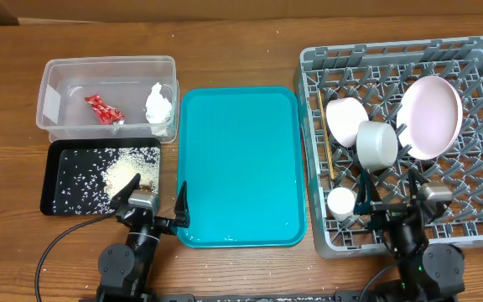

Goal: Sort waste into correct bins and load items into the dishwasher

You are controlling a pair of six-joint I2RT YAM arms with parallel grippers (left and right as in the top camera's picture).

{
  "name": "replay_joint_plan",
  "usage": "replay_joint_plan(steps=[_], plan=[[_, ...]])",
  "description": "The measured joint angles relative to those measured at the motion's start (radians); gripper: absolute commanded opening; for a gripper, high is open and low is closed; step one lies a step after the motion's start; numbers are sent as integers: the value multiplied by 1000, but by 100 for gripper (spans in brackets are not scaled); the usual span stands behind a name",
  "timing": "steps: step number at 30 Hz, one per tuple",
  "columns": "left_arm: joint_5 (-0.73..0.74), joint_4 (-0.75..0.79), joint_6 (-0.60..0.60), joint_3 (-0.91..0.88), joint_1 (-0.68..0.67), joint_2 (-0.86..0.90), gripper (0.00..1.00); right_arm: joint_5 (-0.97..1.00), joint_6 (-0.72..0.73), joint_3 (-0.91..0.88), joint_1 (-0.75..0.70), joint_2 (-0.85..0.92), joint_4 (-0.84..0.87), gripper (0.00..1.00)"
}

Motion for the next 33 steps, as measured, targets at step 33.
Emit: replay_joint_plan(steps=[33], plan=[[0, 0, 0, 0, 0, 0, 100, -6, 0, -231, -37, -18, 253, 100]])
